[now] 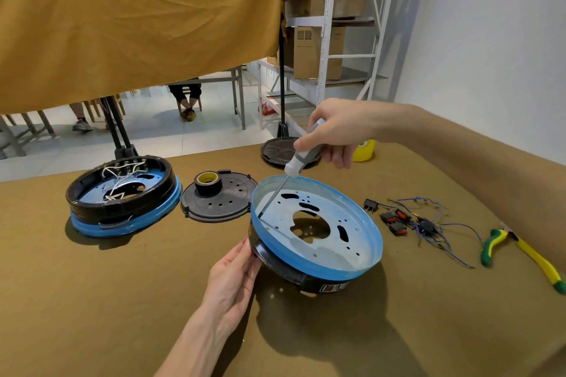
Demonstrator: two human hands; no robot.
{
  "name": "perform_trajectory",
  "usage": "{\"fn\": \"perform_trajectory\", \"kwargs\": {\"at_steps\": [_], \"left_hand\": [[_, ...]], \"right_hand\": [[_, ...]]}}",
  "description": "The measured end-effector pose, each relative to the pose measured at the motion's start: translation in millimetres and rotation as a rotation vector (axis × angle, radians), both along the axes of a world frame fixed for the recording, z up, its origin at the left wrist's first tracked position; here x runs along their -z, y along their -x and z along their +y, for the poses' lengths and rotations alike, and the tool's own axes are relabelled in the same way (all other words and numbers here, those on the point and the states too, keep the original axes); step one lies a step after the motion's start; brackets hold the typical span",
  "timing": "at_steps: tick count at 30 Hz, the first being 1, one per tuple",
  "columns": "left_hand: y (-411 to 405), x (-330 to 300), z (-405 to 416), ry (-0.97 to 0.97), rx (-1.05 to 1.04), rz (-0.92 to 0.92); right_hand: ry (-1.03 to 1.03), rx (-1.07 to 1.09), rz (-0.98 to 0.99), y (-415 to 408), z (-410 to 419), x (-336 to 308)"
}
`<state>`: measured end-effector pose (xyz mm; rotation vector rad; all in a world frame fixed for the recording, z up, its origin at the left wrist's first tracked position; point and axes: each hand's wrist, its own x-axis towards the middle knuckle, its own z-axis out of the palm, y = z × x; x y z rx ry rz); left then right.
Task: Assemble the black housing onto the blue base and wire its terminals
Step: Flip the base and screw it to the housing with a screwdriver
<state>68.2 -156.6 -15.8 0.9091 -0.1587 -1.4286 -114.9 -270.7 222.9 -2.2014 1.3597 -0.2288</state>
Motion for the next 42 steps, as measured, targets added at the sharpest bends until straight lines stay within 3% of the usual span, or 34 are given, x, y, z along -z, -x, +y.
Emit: {"fn": "perform_trajectory", "kwargs": {"at_steps": [6, 13, 19, 25, 32, 42], "left_hand": [[4, 5, -1, -0.004, -0.034, -0.082], [4, 6, -1, 0.011, -0.026, -0.107], [4, 5, 0, 0.026, -0.016, -0.13], [6, 4, 0, 0.019, -0.027, -0.089], [-13, -1, -2, 0.055, 0.067, -0.261], [-8, -20, -11, 0.084, 0.218, -0.504]], "right_hand": [[0.192, 0.06, 0.174, -6, 4, 2], [0.297, 0.089, 0.224, -15, -2, 4], [0.006, -0.055, 0.001, -17, -5, -10], [0.296, 0.0, 0.134, -25, -1, 0], [0.316, 0.018, 0.028, -20, -7, 8], [0.171, -0.116, -0.097, 17, 14, 28]]}}
